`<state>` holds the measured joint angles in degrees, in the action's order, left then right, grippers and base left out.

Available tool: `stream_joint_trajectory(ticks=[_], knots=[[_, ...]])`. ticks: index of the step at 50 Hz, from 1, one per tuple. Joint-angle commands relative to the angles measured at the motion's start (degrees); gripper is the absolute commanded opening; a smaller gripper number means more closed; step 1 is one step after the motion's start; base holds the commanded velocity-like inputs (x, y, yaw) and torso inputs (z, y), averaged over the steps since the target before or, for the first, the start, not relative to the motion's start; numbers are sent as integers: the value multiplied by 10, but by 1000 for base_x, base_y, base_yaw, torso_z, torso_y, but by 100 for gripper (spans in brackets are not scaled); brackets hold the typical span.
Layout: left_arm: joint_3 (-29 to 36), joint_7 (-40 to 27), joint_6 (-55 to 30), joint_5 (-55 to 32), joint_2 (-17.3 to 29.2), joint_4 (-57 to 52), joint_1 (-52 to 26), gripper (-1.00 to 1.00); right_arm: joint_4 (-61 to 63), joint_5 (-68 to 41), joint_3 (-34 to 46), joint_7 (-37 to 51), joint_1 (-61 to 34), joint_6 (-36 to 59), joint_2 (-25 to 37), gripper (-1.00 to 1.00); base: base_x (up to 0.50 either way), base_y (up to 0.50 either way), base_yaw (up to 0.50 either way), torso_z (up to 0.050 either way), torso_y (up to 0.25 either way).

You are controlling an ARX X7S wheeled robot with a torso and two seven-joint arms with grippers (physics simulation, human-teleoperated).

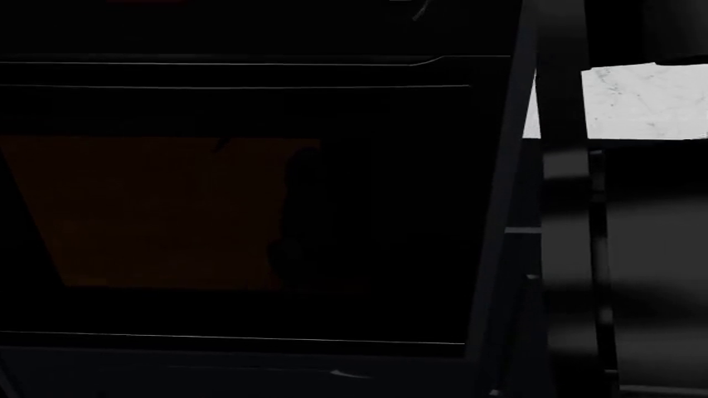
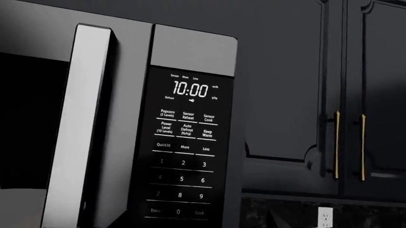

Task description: Press the stop button on the microwave

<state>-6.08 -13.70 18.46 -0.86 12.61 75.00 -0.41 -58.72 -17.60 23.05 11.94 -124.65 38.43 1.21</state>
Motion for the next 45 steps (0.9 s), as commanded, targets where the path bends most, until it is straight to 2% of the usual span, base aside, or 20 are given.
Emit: stream_joint_trajectory(ticks=[1, 6, 15, 45], knots=[[1, 0, 0, 0, 0, 0, -2, 100, -21, -23, -8, 4, 0, -26, 5, 100, 488, -98, 0, 0, 0], [1, 0, 0, 0, 0, 0, -2, 100, -29, -43, -26, 4, -1, -39, 8, 100, 0, 0, 0, 0, 0], [1, 0, 0, 0, 0, 0, -2, 100, 18, -93, -59, 6, 8, -4, 5, 100, 0, 0, 0, 0, 0], [1, 0, 0, 0, 0, 0, -2, 100, 23, -71, 19, 12, 25, -45, 7, 100, 83, -5, 0, 0, 0]])
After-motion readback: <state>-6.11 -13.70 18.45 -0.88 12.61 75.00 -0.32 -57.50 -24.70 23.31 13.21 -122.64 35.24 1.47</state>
